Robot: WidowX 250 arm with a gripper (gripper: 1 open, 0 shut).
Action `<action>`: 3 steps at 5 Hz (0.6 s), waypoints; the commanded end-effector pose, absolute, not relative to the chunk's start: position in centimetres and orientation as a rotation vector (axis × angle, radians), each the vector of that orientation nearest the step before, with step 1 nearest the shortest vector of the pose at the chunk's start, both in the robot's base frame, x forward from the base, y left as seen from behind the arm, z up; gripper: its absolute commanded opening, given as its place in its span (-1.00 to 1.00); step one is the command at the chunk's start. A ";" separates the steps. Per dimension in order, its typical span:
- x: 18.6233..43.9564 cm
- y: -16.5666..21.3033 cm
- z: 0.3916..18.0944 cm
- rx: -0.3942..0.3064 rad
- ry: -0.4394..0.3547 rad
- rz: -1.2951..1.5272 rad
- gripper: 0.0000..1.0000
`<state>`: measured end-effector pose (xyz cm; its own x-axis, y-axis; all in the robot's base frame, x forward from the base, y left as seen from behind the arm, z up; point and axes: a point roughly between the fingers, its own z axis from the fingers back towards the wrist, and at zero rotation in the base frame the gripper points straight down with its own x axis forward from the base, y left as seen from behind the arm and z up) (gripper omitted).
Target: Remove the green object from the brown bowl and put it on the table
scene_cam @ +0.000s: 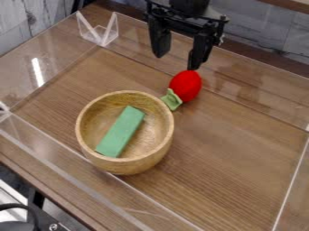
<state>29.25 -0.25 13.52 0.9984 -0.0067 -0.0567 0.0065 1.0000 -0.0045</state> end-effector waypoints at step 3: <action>24.7 1.9 11.8 -0.012 0.051 0.150 1.00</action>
<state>24.57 1.74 10.91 0.9854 0.1456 -0.0879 -0.1466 0.9892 -0.0057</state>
